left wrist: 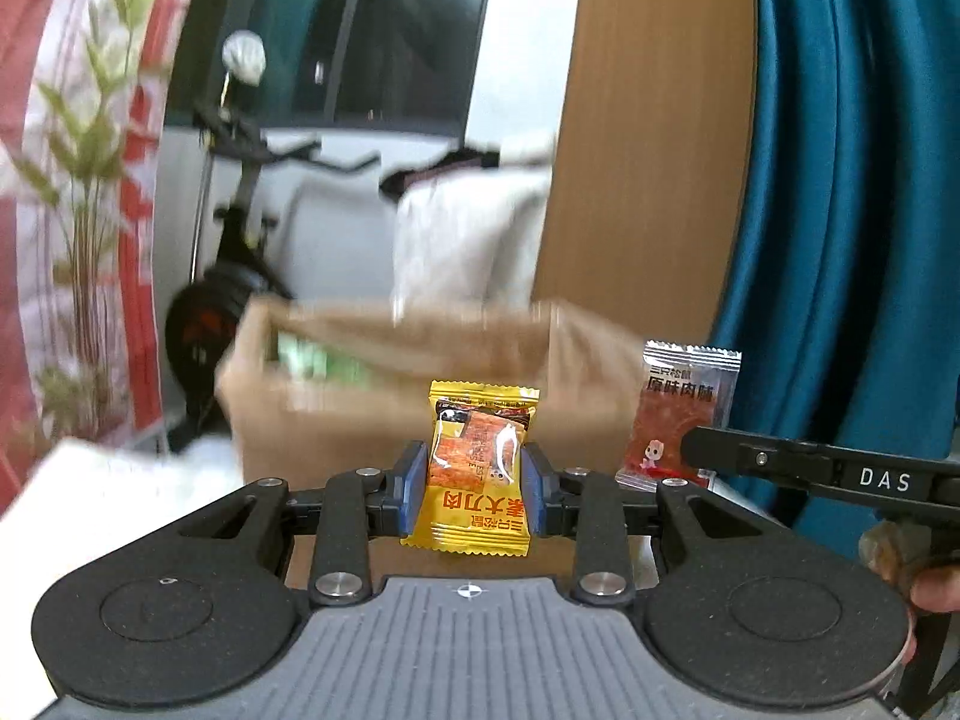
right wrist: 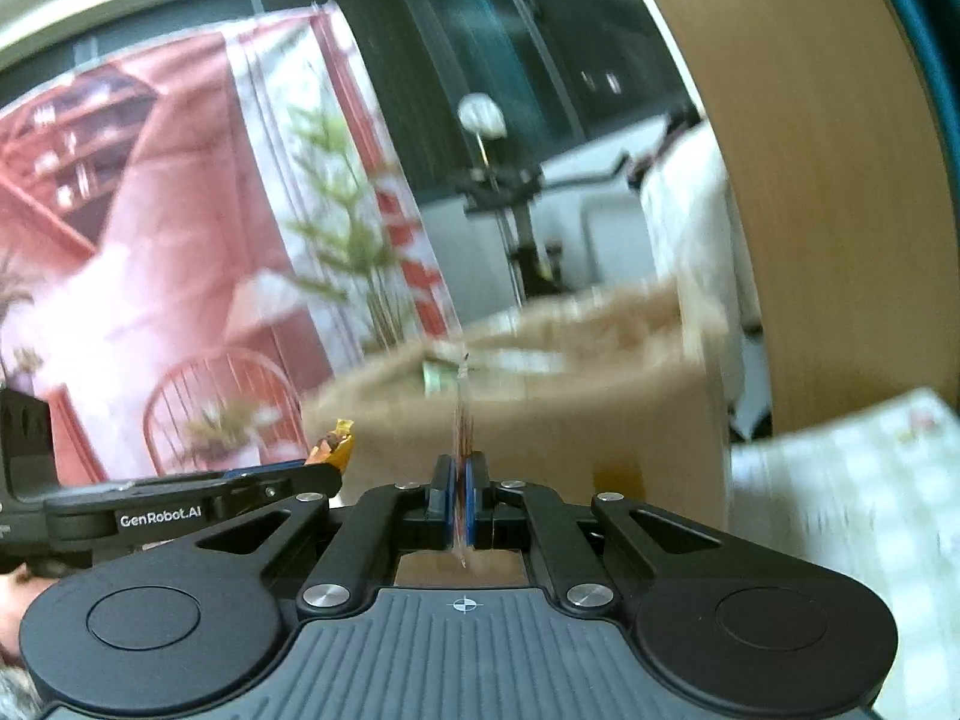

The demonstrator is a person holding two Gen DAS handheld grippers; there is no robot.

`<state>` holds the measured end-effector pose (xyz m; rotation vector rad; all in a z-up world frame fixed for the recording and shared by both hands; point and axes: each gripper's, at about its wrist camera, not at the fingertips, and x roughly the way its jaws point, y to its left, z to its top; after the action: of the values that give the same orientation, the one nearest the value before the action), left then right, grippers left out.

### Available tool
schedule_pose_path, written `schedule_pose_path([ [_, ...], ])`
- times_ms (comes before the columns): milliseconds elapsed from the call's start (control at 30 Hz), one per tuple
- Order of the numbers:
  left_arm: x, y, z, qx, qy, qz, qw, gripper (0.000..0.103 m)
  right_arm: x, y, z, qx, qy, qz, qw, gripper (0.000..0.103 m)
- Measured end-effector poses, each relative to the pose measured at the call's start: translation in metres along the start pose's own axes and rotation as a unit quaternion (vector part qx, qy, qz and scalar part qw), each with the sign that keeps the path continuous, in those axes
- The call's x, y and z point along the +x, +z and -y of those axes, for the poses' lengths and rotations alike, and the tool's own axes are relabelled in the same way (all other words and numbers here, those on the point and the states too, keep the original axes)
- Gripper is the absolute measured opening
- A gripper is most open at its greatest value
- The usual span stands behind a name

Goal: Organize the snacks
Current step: 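Carry both packets over the box and release them with both tools, then lower both tools back to the snacks in front of the box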

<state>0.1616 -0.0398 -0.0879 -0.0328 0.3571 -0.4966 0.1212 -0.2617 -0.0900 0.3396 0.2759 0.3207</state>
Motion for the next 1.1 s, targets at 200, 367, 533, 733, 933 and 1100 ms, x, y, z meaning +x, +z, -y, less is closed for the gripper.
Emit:
schedule_pose_path([
  [200,0.043,0.047,-0.001,-0.019,-0.001,0.018,0.9996,0.035,0.041,0.05,0.016,-0.018,-0.03,0.008,0.999,0.003],
  [367,0.083,0.053,-0.001,-0.024,0.009,-0.006,0.9997,0.035,0.084,0.053,0.038,0.024,-0.048,-0.017,0.998,0.003],
  [533,0.101,0.046,-0.006,-0.03,0.012,-0.022,0.9992,0.036,0.106,0.035,0.047,0.043,-0.045,-0.041,0.997,0.004],
  [733,0.102,0.046,-0.018,-0.025,0.021,-0.035,0.9988,0.06,0.102,0.031,0.037,0.019,-0.037,-0.048,0.998,0.027],
  [933,0.071,0.05,-0.028,-0.021,0.025,-0.044,0.9985,0.06,0.07,0.035,0.032,0.003,-0.047,-0.033,0.998,0.028],
  [1100,0.03,0.048,-0.04,-0.019,0.029,-0.053,0.998,0.06,0.036,0.034,0.027,-0.028,-0.062,-0.017,0.998,0.028],
])
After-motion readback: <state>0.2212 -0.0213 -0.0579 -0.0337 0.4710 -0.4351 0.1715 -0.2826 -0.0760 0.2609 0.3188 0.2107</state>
